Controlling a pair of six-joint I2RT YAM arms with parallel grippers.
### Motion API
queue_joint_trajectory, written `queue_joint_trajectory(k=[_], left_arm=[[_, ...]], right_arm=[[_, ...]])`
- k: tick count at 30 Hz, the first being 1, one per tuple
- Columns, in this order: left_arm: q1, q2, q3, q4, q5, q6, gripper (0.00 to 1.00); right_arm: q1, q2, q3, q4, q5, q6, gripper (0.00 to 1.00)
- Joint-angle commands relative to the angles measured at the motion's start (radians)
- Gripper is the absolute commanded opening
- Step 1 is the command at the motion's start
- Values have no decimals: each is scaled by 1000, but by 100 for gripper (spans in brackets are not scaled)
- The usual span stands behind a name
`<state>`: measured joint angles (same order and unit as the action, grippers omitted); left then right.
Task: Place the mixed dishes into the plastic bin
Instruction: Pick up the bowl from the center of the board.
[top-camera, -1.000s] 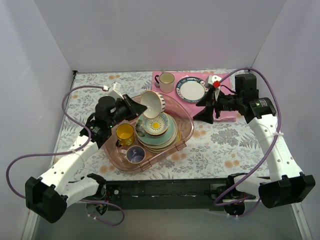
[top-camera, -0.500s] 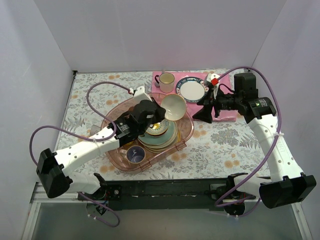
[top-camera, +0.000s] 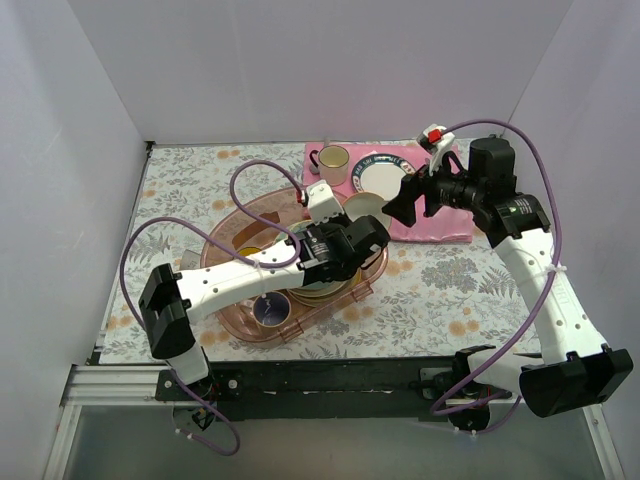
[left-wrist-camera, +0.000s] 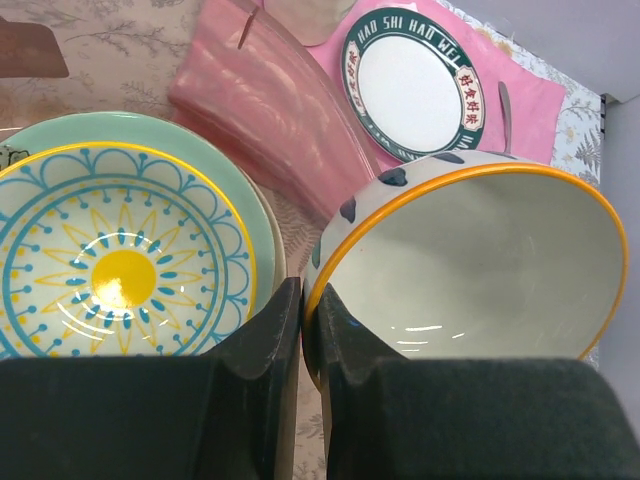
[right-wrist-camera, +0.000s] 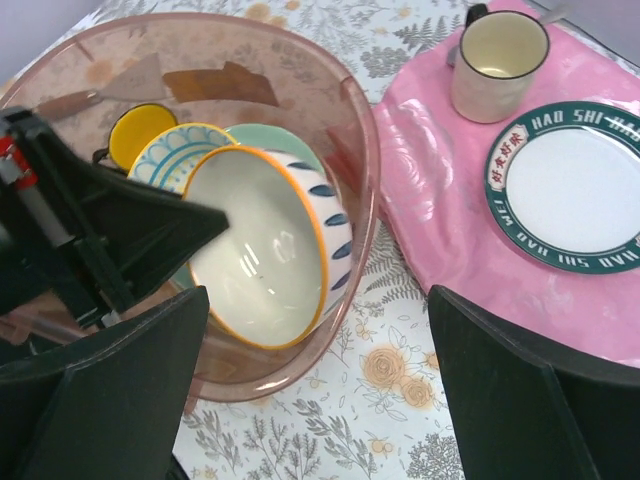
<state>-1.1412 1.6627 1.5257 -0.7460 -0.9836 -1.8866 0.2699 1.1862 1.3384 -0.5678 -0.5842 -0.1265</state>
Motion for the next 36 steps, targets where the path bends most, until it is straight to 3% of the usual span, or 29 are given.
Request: queue_joint_trajectory(k=[1, 5, 10, 13, 16, 17, 20, 24, 29, 33, 34, 36], left_arm=[[-18, -24, 86, -32, -133, -78, 0], [-26, 0, 116, -52, -133, -89, 0], [-32, 37, 166, -121, -130, -161, 0], [-35, 61, 198, -156, -133, -187, 0], [-37, 77, 220, -177, -135, -197, 0], [-38, 78, 225, -177, -135, -198, 0], [-40, 75, 223, -167, -135, -190, 0], [-40, 69, 223, -150, -133, -177, 0], [-43, 58, 214, -110, -124, -149, 0], [-45, 49, 214, -93, -118, -135, 0], [-43, 48, 212, -92, -118, -135, 0], [-43, 39, 208, -82, -115, -128, 0]], right_arm=[[23, -22, -24, 88, 142, 88, 99], [45, -14, -44, 108, 175, 84, 98], [78, 1, -48, 117, 253, 59, 87], [98, 10, -44, 115, 273, 45, 74], [110, 19, -39, 117, 277, 39, 51], [114, 23, -38, 117, 277, 39, 39], [124, 32, -39, 117, 282, 39, 25], [134, 38, -42, 115, 300, 38, 20], [152, 52, -39, 111, 323, 18, 27], [167, 62, -42, 108, 351, 4, 27], [172, 64, -42, 108, 354, -1, 25], [175, 67, -39, 108, 353, -2, 7]])
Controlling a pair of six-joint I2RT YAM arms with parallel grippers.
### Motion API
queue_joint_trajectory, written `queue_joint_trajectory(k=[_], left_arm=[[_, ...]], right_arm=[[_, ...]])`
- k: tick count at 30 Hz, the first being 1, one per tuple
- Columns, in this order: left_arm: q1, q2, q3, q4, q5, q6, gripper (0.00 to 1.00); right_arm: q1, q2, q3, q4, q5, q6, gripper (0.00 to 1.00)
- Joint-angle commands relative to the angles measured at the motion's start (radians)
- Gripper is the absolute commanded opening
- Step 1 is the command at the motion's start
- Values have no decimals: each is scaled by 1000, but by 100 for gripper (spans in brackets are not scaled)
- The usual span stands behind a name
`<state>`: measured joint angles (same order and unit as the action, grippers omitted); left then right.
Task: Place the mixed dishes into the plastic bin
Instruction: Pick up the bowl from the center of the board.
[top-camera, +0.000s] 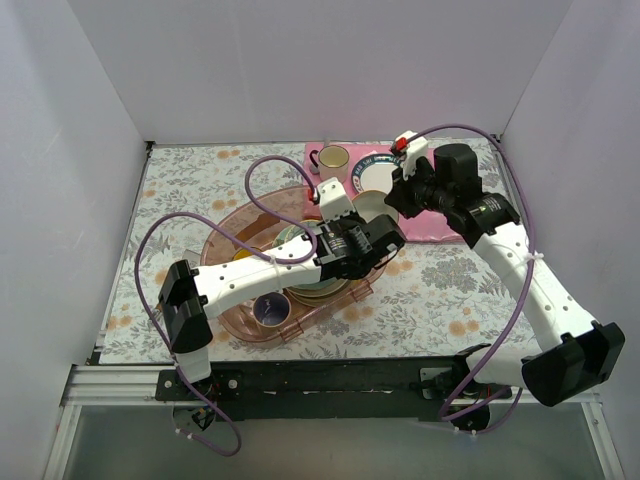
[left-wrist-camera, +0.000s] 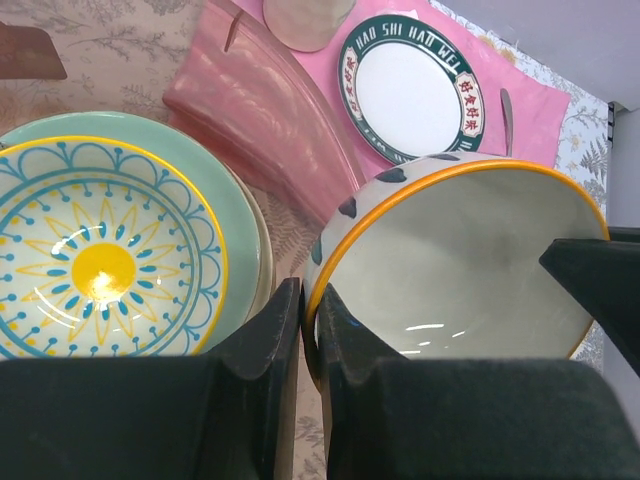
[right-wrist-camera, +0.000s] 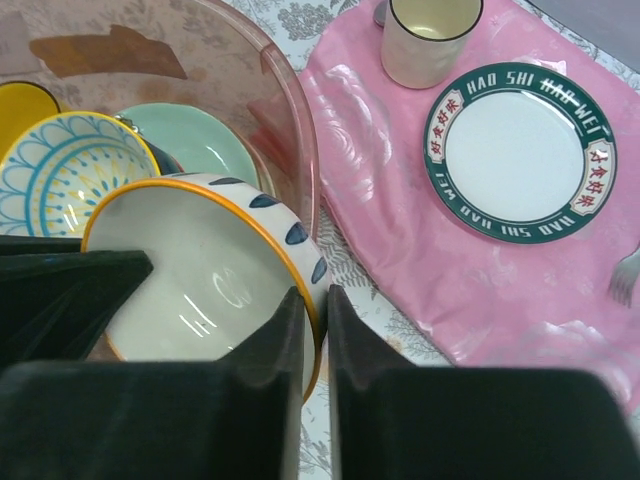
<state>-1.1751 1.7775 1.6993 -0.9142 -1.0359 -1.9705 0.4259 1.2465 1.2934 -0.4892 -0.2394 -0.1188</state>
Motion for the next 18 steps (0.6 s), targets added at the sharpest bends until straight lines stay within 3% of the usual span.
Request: queue_joint_trajectory(k=[1, 6, 9, 10, 13, 18], left_arm=[[-11, -79, 31, 100, -59, -39, 0], [-12, -141, -61, 191, -43, -2, 0], [-12, -216, -156, 288, -23, 59, 26], [-12, -260, -180, 338, -16, 77, 43], [-9, -347, -285, 437, 8, 160, 67], [-8, -460, -389, 466, 34, 219, 86]], right_arm=[[20, 8, 7, 28, 3, -12, 1], [22, 13, 33, 17, -12, -5, 1], [20, 22, 61, 11, -34, 1, 1], [20, 25, 69, 3, -44, 5, 1], [20, 50, 102, -5, -92, 22, 1], [20, 102, 148, -15, -164, 56, 1]])
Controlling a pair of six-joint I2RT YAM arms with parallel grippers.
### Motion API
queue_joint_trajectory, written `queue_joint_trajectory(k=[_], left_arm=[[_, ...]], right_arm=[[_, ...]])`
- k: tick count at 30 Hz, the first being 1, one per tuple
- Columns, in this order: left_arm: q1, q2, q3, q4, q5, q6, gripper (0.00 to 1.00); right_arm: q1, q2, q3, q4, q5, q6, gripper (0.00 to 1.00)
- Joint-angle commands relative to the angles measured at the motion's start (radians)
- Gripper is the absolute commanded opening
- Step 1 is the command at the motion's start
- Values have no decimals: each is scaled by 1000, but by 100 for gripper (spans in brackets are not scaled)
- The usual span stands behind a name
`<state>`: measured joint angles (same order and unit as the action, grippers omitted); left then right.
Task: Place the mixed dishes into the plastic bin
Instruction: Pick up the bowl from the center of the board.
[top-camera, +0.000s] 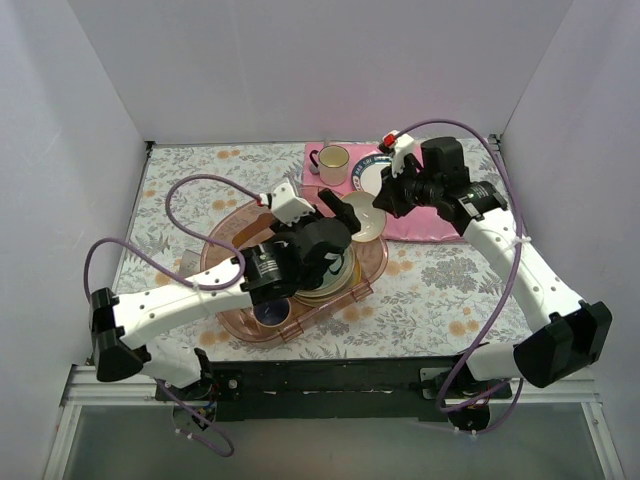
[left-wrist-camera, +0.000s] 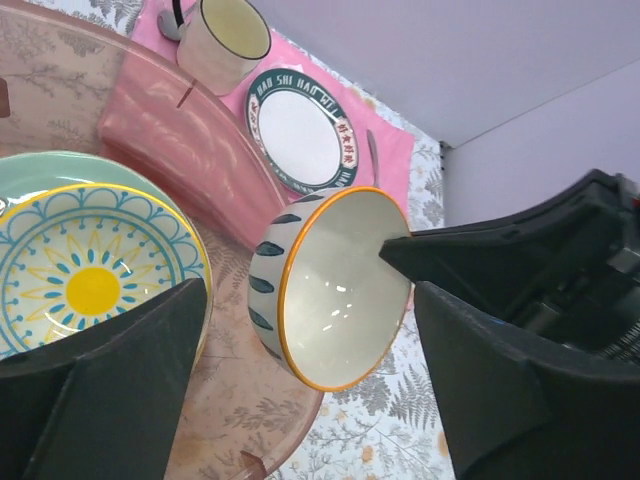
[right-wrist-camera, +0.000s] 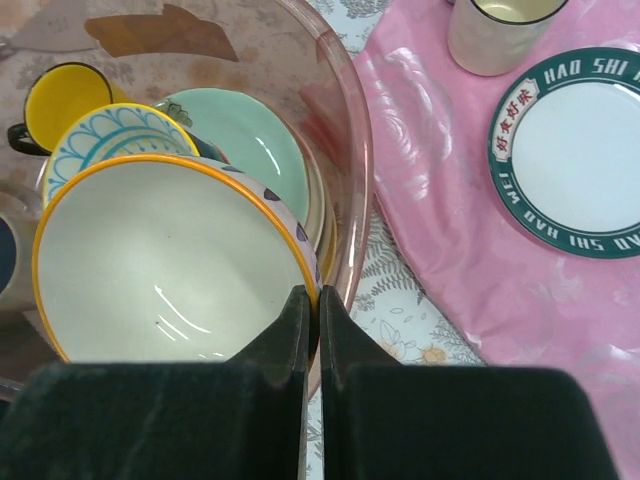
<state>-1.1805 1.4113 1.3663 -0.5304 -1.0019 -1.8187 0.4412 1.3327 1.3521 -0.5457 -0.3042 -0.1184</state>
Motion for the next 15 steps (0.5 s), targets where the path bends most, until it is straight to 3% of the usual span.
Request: queue_joint_trajectory(k=[1, 5, 11, 15], left_arm=[[-1, -112, -94, 90, 15, 84, 89], [-1, -248, -193, 142, 63, 197, 98], [-1, -535, -332, 230, 216, 482, 98], [-1, -681, -394, 219, 267, 567, 98]], right_arm=[[5, 26, 105, 43, -107, 65, 1], [14, 75, 143, 32, -134, 74, 1], [89, 147, 195, 16, -130, 54, 1], [183, 203, 225, 1, -73, 23, 1]])
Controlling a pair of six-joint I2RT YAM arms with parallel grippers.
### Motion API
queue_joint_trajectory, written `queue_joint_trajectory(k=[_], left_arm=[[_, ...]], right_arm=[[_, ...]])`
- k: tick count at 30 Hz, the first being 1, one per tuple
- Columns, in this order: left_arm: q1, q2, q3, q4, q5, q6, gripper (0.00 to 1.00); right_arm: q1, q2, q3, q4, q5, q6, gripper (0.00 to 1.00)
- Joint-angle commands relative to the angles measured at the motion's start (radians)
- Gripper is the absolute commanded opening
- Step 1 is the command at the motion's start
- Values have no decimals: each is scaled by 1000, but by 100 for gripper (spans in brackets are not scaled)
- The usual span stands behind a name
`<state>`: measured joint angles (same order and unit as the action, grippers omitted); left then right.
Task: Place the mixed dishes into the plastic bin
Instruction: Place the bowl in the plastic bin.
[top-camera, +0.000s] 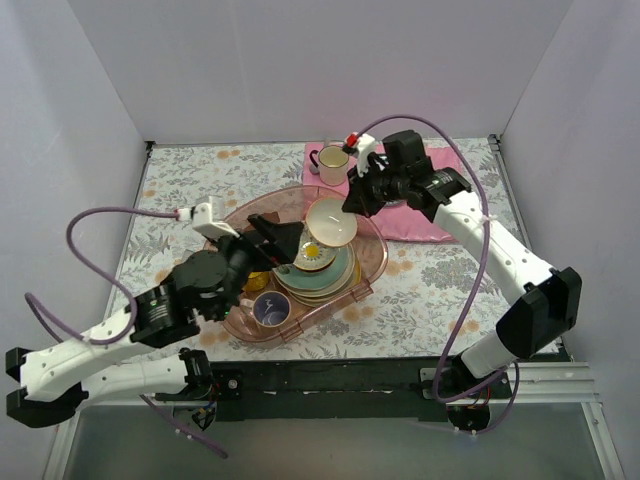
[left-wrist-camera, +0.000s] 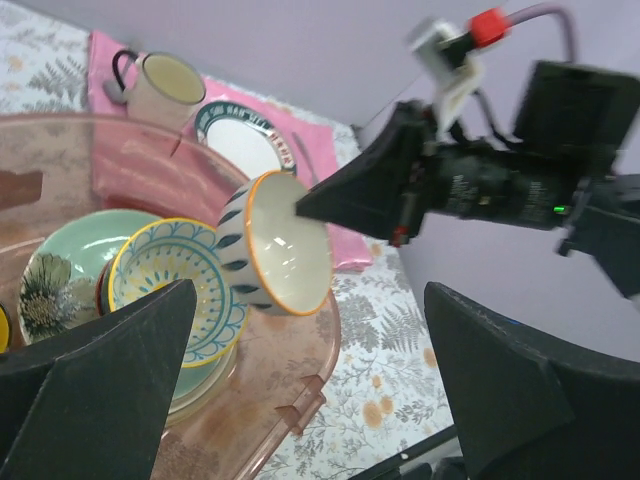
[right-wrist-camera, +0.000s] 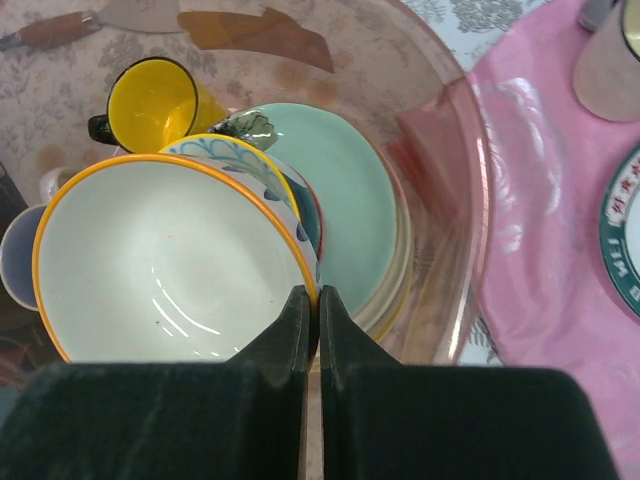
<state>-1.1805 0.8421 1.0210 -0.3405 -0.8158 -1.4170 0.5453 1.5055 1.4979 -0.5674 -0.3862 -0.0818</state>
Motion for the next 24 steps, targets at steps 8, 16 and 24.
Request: queue_joint_trajectory(k=[8, 16, 24], left_arm=[[-1, -274, -91, -126, 21, 83, 98], [-1, -350, -121, -204, -8, 36, 98], [-1, -371, -130, -232, -17, 18, 98]], right_arm=[[235, 148, 154, -11, 168, -88, 1], [265, 156, 159, -12, 268, -119, 1], [265, 136, 130, -2, 352, -145, 1]])
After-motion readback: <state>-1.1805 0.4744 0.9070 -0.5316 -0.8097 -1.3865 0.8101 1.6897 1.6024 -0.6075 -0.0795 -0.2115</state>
